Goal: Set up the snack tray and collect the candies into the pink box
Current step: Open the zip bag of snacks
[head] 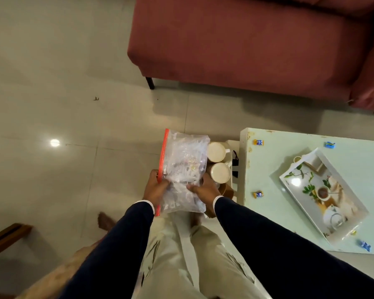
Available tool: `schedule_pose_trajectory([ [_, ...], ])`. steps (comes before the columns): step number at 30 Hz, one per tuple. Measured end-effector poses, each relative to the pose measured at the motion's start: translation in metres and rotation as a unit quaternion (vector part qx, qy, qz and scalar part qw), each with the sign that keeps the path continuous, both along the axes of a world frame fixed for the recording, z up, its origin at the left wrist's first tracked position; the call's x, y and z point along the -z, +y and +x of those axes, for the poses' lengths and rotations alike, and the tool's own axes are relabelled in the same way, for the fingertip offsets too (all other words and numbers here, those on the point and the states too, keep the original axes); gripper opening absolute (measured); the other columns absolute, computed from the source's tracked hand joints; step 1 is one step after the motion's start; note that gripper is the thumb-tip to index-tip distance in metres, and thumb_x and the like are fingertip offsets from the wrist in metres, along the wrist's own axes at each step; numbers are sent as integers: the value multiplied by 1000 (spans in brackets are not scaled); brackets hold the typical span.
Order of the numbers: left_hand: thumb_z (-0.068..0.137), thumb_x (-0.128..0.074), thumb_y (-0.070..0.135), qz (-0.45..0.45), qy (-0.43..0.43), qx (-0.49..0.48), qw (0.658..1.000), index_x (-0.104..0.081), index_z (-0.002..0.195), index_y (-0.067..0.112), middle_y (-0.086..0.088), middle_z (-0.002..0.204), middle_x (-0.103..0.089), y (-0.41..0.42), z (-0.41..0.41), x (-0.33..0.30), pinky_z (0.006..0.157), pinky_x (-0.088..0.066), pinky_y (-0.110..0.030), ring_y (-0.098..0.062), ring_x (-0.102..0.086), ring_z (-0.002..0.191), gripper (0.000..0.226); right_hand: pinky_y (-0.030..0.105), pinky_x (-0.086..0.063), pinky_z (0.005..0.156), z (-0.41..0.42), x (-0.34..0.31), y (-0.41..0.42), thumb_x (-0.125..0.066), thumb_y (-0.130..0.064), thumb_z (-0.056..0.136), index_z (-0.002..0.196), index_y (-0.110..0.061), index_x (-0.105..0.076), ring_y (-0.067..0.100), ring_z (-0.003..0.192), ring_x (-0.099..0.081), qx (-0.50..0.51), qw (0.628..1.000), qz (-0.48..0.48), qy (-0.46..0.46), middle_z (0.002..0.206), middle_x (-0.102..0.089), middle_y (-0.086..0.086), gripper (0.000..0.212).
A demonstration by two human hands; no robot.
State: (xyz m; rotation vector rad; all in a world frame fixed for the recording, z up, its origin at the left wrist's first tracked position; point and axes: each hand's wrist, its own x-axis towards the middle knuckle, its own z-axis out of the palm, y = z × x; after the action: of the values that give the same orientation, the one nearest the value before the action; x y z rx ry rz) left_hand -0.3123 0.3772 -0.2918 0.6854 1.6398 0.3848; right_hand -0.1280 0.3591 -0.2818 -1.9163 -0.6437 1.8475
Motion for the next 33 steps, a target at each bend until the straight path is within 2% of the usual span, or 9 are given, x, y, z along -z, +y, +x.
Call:
schedule_pose_trajectory([
  [2, 100, -58, 16, 28, -7, -28, 999, -55, 100, 19, -3, 90, -62, -2, 12, -30, 58, -52, -26, -19, -64, 76, 4, 31, -51, 95, 17, -26, -4, -72, -2, 88, 141, -19, -45, 19, 120, -62, 17, 999, 21, 32, 126, -65, -2, 61],
  [4, 104, -56, 29, 55, -13, -28, 998, -60, 99, 19, 2, 94, -66, -4, 27, -58, 62, -54, -26, -15, -67, 79, 12, 25, -54, 86, 38, -54, -11, -71, 1, 88, 139, -20, -46, 15, 112, -65, 24, 998, 40, 51, 121, -67, -3, 61],
  [6, 105, -54, 33, 89, -20, 12, 996, -62, 97, 18, 1, 98, -68, -8, 47, -86, 75, -57, -31, -18, -67, 88, 19, 29, -58, 86, 66, -84, -22, -72, 3, 87, 135, -22, -49, 19, 112, -65, 29, 996, 68, 52, 123, -67, 3, 59],
  [9, 104, -54, 41, 150, -19, 114, 982, -65, 97, 22, 3, 98, -68, -17, 80, -121, 70, -51, -15, -12, -66, 85, 23, 45, -54, 101, 112, -125, -43, -73, 2, 87, 134, -15, -52, 28, 120, -63, 35, 993, 107, 42, 129, -66, 10, 55],
  [15, 100, -61, 38, 256, -18, 235, 937, -67, 117, 21, 3, 133, -48, -45, 153, -174, 81, -49, -6, 3, -57, 112, 24, 36, -60, 88, 187, -189, -118, -73, -3, 89, 128, -26, -57, 20, 110, -70, 91, 979, 179, 32, 119, -73, 1, 48],
  [19, 100, -63, 37, 323, -30, 281, 903, -66, 104, 28, 5, 113, -58, -84, 200, -208, 90, -54, -31, -17, -62, 104, 10, 38, -61, 81, 220, -212, -179, -69, -3, 91, 129, -13, -55, 26, 101, -71, 135, 970, 200, 15, 115, -72, 13, 42],
  [25, 93, -73, 15, 343, -181, 247, 888, -65, 95, 22, 6, 80, -72, -167, 263, -252, 67, -58, -25, -15, -70, 69, 11, 31, -58, 68, 260, -235, -273, -75, -6, 88, 113, -19, -60, 16, 84, -73, 203, 955, 216, -20, 89, -75, -1, 32],
  [30, 95, -70, 8, 350, -204, 275, 872, -64, 94, 16, -4, 89, -67, -235, 320, -287, 81, -61, -42, -31, -66, 85, 10, 36, -60, 72, 295, -254, -339, -72, -3, 89, 128, -8, -53, 24, 83, -70, 219, 951, 211, -60, 98, -69, 14, 44],
  [33, 96, -68, 11, 358, -193, 296, 864, -64, 95, 19, 1, 91, -67, -263, 356, -303, 79, -58, -27, -24, -66, 90, 9, 32, -60, 70, 321, -266, -369, -63, 0, 94, 127, -9, -52, 23, 77, -71, 161, 962, 206, -73, 93, -72, 11, 36],
])
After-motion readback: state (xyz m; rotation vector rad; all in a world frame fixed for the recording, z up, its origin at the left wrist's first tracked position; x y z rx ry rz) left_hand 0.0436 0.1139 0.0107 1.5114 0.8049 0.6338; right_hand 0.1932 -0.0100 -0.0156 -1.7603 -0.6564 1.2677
